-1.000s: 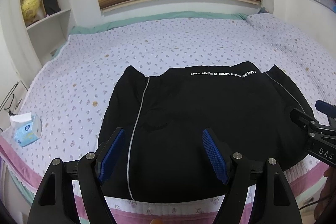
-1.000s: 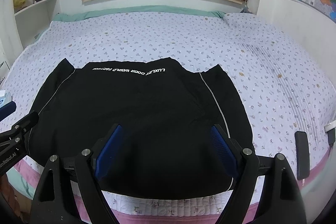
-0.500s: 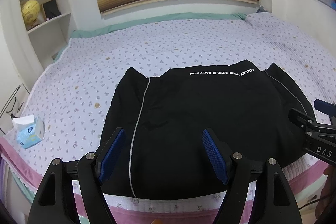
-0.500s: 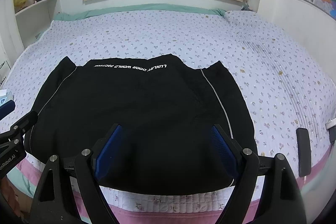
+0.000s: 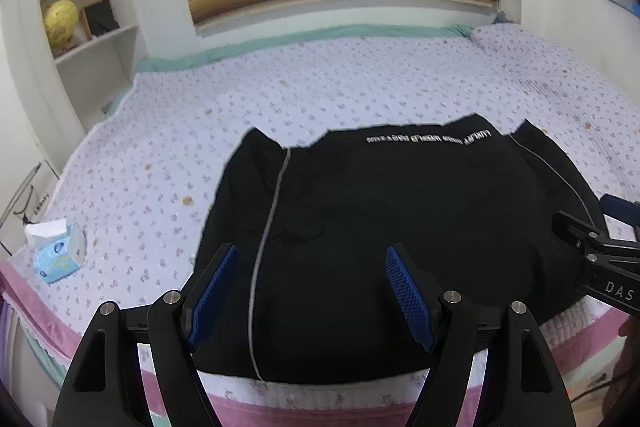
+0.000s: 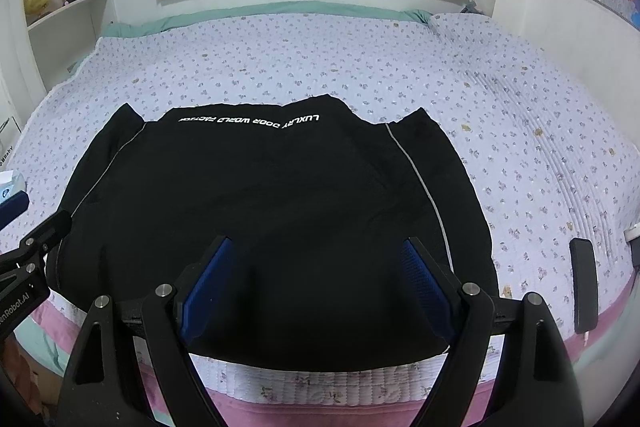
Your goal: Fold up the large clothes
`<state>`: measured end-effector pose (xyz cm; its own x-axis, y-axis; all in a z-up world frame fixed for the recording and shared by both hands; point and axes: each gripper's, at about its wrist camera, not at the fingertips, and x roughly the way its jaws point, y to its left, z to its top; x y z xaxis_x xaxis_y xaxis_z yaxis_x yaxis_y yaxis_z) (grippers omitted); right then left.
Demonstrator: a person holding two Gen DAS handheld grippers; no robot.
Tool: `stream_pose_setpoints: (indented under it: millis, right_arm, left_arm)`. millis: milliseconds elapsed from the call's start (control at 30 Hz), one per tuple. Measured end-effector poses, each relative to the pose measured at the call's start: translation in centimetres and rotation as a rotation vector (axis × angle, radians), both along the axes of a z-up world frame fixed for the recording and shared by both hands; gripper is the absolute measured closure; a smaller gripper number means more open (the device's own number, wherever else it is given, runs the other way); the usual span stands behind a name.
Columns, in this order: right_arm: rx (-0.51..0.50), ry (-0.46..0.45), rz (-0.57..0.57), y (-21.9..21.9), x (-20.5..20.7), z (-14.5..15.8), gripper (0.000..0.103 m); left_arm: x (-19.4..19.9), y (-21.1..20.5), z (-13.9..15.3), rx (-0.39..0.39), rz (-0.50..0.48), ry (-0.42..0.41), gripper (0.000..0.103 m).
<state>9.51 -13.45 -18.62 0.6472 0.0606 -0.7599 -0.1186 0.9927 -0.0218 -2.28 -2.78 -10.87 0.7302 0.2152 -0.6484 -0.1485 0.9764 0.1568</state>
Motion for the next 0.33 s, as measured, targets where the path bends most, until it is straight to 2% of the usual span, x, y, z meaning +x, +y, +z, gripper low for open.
stream_pose_setpoints:
  millis: [67, 200, 333]
  right_arm:
    - [0.001, 0.003, -0.001, 0.0, 0.1, -0.1, 0.016]
    - [0.006, 0.012, -0.004, -0.2, 0.4, -0.4, 0.016]
    - [0.007, 0.016, -0.003, -0.1, 0.6, -0.5, 0.016]
  left_arm:
    - [0.1, 0.3, 0.0, 0.006, 0.008, -0.006, 0.026]
    - [0.8, 1.0, -0.3, -0.056, -0.021, 0.035, 0.026]
    - [1.1, 1.0, -0.5, -0.058, -0.023, 0.039, 0.026]
